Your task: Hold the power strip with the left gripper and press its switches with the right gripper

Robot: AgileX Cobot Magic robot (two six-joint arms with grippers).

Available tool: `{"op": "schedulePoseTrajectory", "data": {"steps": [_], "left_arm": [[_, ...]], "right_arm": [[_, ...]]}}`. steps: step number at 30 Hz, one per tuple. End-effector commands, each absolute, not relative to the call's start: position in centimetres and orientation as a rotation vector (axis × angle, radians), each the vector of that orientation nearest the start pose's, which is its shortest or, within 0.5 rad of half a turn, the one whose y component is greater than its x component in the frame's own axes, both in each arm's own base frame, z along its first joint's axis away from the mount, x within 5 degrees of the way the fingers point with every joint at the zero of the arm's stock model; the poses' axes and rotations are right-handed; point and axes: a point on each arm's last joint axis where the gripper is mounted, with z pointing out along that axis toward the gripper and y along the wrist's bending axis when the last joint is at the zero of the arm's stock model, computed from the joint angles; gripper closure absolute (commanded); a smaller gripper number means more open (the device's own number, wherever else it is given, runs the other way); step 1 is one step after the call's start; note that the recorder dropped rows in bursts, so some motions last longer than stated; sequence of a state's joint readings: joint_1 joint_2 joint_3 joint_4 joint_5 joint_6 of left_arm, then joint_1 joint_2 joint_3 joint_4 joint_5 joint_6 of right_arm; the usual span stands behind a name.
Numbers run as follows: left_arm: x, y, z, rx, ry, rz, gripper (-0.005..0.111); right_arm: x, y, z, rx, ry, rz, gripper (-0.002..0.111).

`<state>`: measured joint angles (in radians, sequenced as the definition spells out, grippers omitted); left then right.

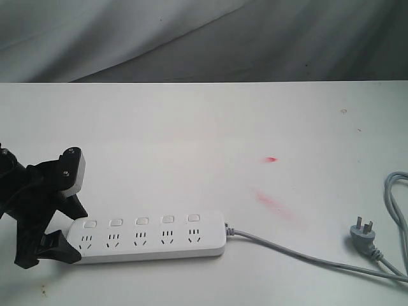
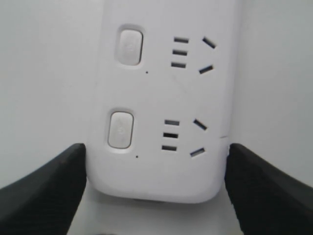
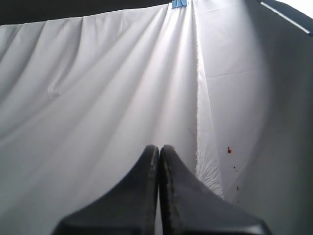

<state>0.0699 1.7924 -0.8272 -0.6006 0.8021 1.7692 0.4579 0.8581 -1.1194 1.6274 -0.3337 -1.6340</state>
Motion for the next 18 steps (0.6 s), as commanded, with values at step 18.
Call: {"op": "schedulePoseTrajectory", "data": {"steps": [18], "left_arm": [[27.8, -2.0, 12.9, 1.653, 2.306, -0.489, 0.067]], "right_arm": [[11.3, 4.9, 44.0, -0.357, 1.348, 0.398, 0.108]]}}
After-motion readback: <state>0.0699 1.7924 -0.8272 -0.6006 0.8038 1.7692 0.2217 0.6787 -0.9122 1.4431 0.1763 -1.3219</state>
